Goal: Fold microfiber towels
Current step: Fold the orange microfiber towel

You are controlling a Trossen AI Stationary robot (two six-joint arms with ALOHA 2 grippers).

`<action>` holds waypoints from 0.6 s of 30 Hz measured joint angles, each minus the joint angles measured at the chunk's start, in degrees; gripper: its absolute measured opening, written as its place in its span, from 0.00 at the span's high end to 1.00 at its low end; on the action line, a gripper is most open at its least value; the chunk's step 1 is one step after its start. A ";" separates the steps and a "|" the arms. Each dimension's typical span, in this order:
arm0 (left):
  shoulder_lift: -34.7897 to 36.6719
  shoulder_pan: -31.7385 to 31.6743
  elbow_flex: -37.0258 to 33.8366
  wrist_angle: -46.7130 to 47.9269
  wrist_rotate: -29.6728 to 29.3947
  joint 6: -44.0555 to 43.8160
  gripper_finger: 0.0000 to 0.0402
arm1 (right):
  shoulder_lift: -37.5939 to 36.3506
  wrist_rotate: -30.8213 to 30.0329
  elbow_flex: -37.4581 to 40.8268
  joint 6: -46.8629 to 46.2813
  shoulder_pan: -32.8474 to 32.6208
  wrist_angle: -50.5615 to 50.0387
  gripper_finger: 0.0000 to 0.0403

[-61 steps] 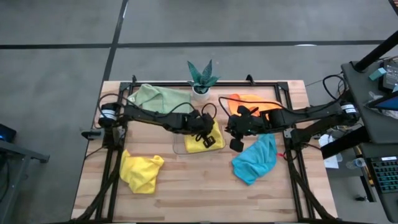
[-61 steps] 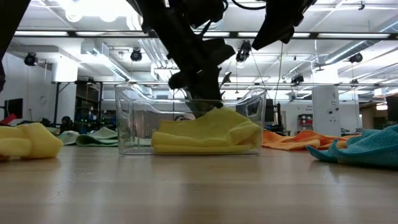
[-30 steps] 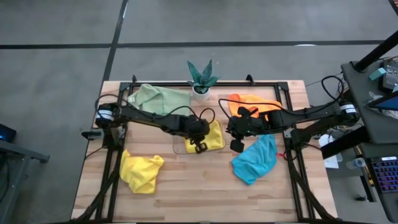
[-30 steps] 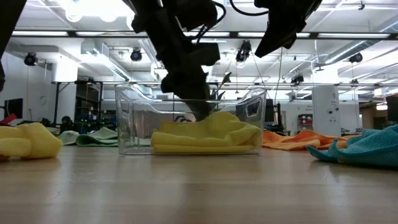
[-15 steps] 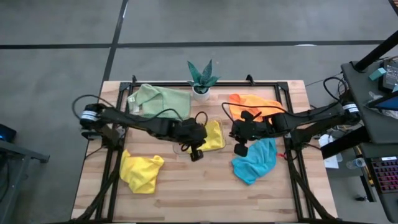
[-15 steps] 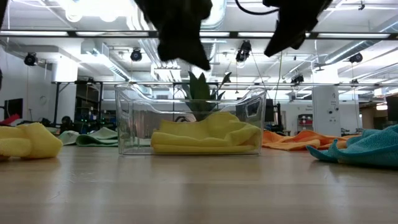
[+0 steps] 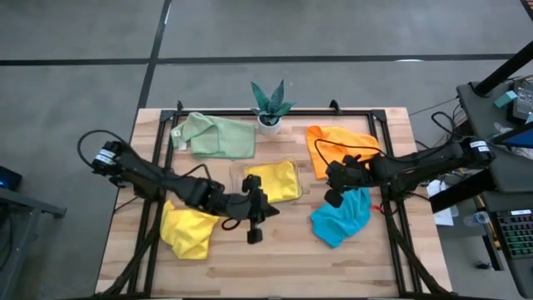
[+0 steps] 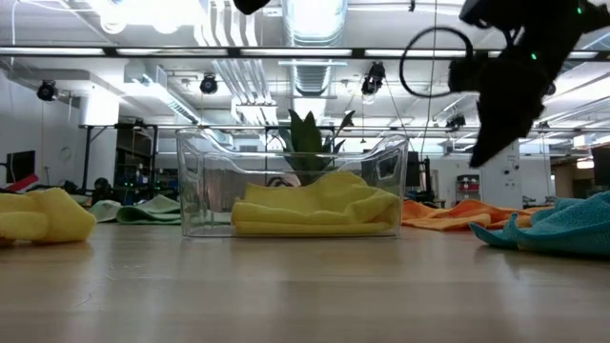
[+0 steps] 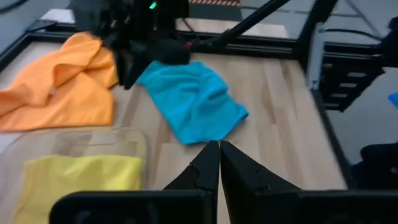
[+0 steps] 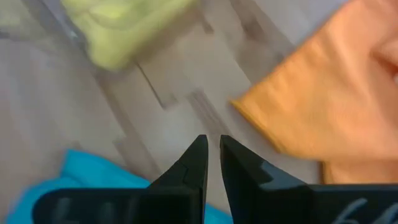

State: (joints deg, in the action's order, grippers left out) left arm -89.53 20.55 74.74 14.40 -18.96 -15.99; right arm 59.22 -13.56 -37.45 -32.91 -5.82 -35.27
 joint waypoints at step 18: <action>-0.51 1.03 -0.04 -0.48 -1.55 2.00 1.00 | 12.11 -5.62 5.90 11.54 10.27 9.35 0.48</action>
State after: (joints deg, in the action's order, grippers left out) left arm -90.04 21.58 74.70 13.92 -20.51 -13.99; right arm 71.33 -19.18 -31.55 -21.37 4.45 -25.91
